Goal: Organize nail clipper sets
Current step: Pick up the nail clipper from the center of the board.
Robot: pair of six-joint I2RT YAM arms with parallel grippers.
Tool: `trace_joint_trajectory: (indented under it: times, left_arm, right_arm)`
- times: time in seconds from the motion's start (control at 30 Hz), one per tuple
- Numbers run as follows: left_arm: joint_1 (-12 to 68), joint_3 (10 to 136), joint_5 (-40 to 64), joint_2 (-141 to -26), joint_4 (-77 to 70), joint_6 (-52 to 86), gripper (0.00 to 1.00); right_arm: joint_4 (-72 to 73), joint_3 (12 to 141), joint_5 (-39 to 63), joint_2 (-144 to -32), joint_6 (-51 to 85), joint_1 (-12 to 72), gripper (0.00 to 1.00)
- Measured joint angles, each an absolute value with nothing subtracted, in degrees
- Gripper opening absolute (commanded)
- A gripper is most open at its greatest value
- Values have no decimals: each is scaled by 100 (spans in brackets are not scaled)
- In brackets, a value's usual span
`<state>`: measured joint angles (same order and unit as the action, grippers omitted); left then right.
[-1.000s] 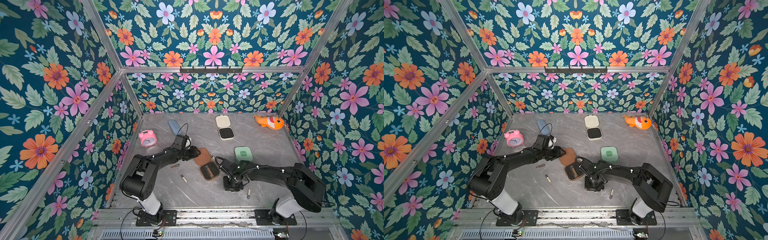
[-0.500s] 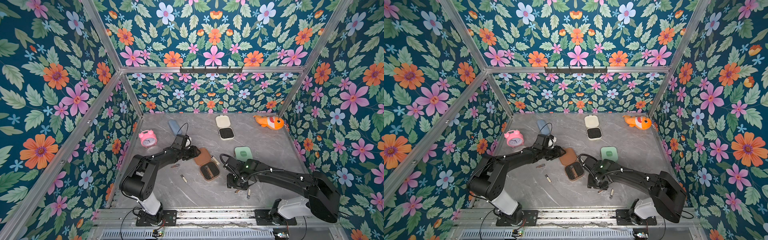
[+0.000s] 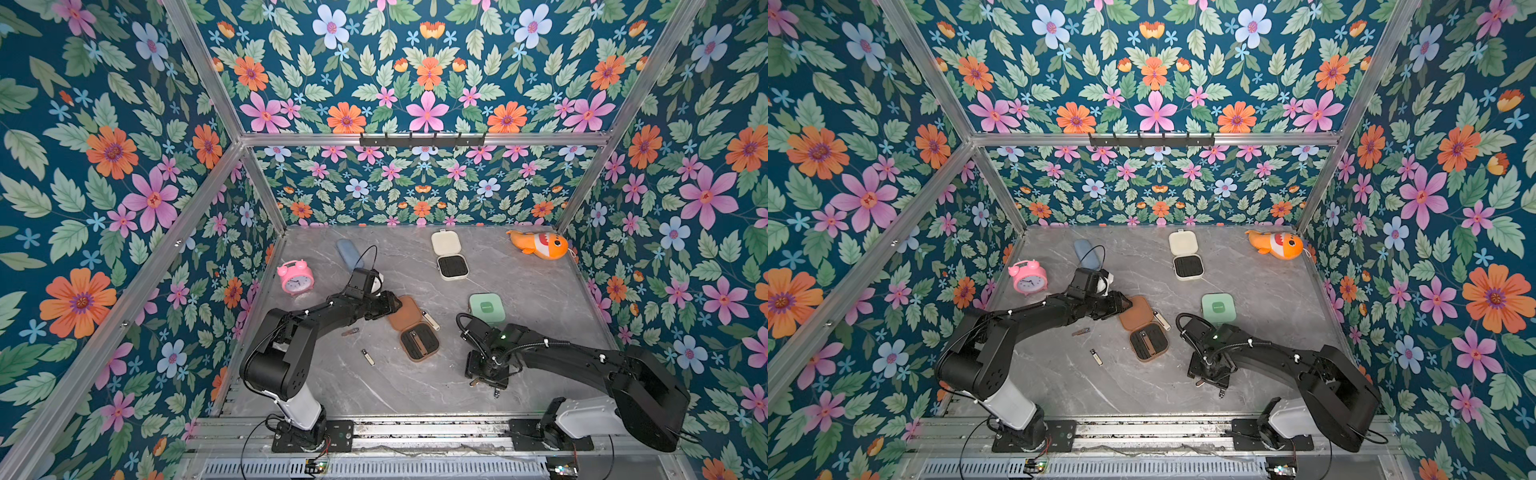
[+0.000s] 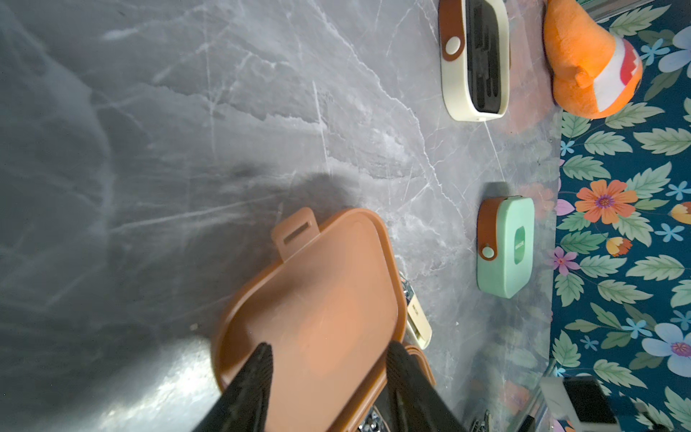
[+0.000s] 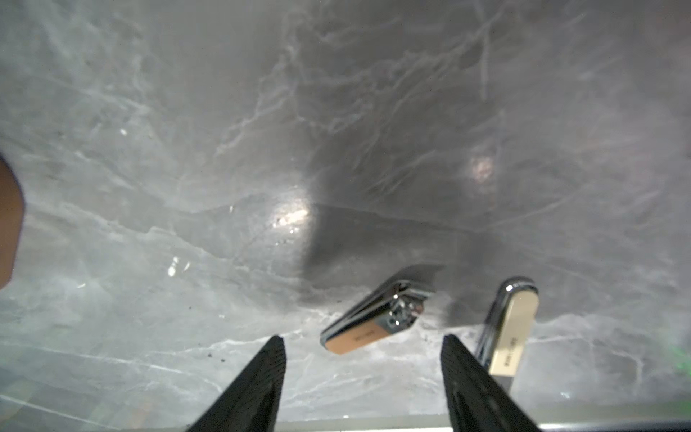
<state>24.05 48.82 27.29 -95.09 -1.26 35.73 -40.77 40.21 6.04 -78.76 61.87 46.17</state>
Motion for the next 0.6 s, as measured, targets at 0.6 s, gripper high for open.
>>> trace_joint_trajectory:
  times: [0.6]
  left_arm:
    - [2388, 4792, 2786, -9574, -167, 3557, 52]
  right_arm:
    - [-4397, 5277, 526, -9288, 5380, 4506, 42]
